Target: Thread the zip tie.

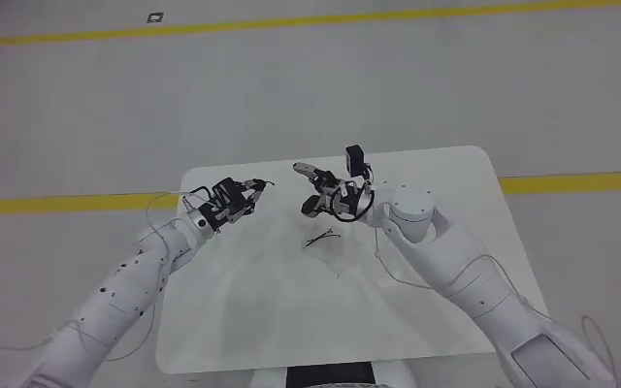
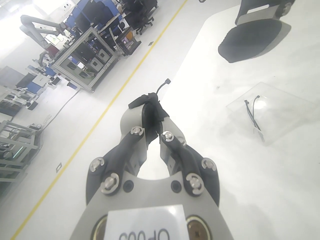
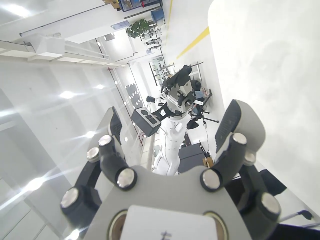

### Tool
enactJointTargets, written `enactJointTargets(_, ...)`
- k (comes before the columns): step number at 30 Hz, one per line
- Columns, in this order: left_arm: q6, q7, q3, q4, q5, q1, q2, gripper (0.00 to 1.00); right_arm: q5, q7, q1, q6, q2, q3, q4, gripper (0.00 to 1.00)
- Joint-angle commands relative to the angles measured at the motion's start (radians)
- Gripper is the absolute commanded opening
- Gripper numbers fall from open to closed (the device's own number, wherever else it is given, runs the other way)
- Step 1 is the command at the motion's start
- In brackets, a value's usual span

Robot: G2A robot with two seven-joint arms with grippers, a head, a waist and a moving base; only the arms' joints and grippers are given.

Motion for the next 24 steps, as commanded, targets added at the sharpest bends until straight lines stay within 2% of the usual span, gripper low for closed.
enactJointTargets(1, -0.025, 0.004, -0.002, 0.004, -0.005, -0.001, -0.001, 0.00, 0.026, -0.015, 0.027, 0.000, -0.010, -0.024, 0.029, 1.00)
enactJointTargets(2, -0.036, 0.004, -0.002, 0.007, -0.008, -0.002, -0.001, 0.00, 0.043, -0.022, 0.041, 0.000, -0.016, -0.037, 0.044, 1.00)
enactJointTargets(7, -0.036, -0.012, 0.010, 0.019, -0.005, -0.005, -0.005, 0.00, 0.073, -0.080, 0.114, 0.000, -0.038, -0.111, 0.108, 1.00)
enactJointTargets(17, -0.036, -0.012, 0.010, 0.019, -0.004, -0.006, -0.006, 0.00, 0.100, -0.056, 0.094, -0.006, -0.043, -0.108, 0.104, 1.00)
enactJointTargets(24, -0.036, -0.012, 0.010, 0.019, -0.004, -0.006, -0.006, 0.00, 0.201, 0.005, 0.113, -0.002, -0.069, -0.127, 0.166, 1.00)
